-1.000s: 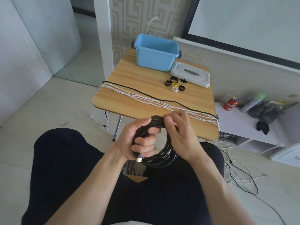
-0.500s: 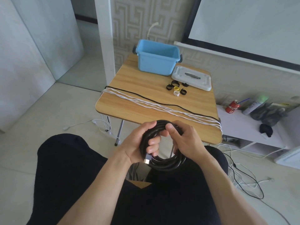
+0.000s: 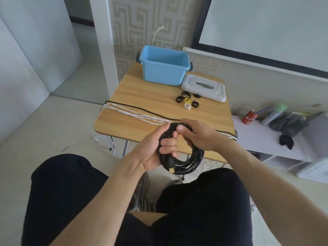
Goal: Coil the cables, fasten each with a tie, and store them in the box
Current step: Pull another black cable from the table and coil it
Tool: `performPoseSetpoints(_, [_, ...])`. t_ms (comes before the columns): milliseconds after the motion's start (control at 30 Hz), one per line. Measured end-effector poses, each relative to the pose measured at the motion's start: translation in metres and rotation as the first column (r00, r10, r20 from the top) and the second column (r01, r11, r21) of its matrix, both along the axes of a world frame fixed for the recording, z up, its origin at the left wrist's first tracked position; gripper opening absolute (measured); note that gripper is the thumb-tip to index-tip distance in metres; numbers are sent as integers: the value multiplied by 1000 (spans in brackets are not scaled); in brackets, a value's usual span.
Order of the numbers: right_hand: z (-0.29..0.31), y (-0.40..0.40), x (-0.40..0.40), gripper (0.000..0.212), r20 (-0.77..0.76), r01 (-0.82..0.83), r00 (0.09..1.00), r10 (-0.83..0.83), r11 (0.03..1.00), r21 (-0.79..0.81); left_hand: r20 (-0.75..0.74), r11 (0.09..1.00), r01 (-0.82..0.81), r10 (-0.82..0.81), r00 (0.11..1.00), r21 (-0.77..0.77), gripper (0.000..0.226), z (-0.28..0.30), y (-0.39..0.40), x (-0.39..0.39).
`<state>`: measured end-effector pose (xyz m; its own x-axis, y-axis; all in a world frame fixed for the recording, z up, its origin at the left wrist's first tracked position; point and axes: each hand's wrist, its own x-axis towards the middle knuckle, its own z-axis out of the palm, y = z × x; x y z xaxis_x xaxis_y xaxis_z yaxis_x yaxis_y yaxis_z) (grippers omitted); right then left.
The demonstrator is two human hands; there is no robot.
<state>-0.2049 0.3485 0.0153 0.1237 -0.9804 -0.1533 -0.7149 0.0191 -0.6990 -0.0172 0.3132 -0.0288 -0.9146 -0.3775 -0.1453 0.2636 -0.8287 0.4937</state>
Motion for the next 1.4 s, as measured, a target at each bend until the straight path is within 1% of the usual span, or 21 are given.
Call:
performPoseSetpoints(67, [-3, -12, -2, 43, -60, -2, 998, 1, 1000, -13, 83, 998, -68, 68, 994, 4, 36, 5, -7, -6])
performPoseSetpoints(133, [-5, -26, -9, 53, -78, 55, 995, -58, 998, -44, 114, 992, -121, 117, 987, 36, 38, 4, -12, -10])
performPoseSetpoints(167, [-5, -37, -15, 51, -90, 111, 989, -117, 992, -65, 121, 987, -143, 133, 984, 70, 39, 2, -16, -12])
performPoseSetpoints(200, [-5, -47, -24, 42, -116, 179, 976, -186, 981, -72, 129, 980, -164, 149, 980, 112, 41, 0, -18, -13])
performPoseSetpoints(233, [-4, -60, -34, 30, -174, 242, 953, -248, 969, -57, 137, 970, -186, 165, 977, 156, 42, -4, -22, -13])
performPoseSetpoints(267, [-3, -71, -44, 26, -263, 297, 918, -296, 954, -37, 139, 960, -205, 180, 974, 191, 44, -7, -24, -13])
performPoseSetpoints(333, [-3, -93, -64, 29, -432, 401, 821, -372, 916, -26, 133, 945, -228, 201, 970, 235, 46, -12, -29, -12])
performPoseSetpoints(400, [-9, -111, -82, 33, -505, 479, 744, -437, 876, -53, 136, 935, -239, 209, 968, 262, 46, -14, -34, -11])
performPoseSetpoints(467, [-23, -126, -91, 41, -560, 501, 709, -430, 865, -30, 140, 930, -239, 206, 968, 279, 46, -15, -37, -11])
performPoseSetpoints(500, [-32, -131, -94, 46, -569, 503, 711, -414, 864, 0, 140, 928, -238, 205, 969, 286, 46, -14, -38, -11])
performPoseSetpoints(567, [-59, -143, -102, 54, -522, 495, 755, -398, 867, 54, 143, 924, -246, 212, 967, 294, 44, -14, -41, -12])
performPoseSetpoints(600, [-69, -146, -105, 55, -500, 491, 767, -402, 870, 54, 147, 922, -253, 218, 965, 292, 43, -14, -41, -11])
performPoseSetpoints(733, [-88, -159, -115, 37, -455, 530, 730, -511, 843, -96, 158, 922, -268, 231, 960, 281, 43, -13, -49, -12])
performPoseSetpoints(800, [-90, -164, -117, 30, -473, 520, 712, -520, 842, -143, 157, 918, -279, 243, 957, 281, 39, -12, -53, -14])
performPoseSetpoints(900, [-90, -172, -122, 22, -491, 533, 713, -500, 842, -83, 149, 911, -294, 261, 954, 288, 38, -11, -59, -18])
performPoseSetpoints(1067, [-75, -183, -127, 26, -519, 580, 718, -464, 811, 78, 130, 909, -276, 247, 960, 311, 44, -14, -61, -22])
performPoseSetpoints(1200, [-66, -191, -122, 35, -525, 604, 705, -477, 792, 91, 114, 902, -279, 255, 960, 329, 45, -17, -64, -25])
performPoseSetpoints(1333, [-68, -190, -115, 29, -600, 577, 699, -389, 802, 152, 89, 890, -285, 271, 958, 355, 41, -18, -64, -30])
performPoseSetpoints(1400, [-70, -189, -114, 26, -605, 585, 686, -403, 800, 131, 76, 886, -286, 278, 958, 365, 38, -18, -65, -32])
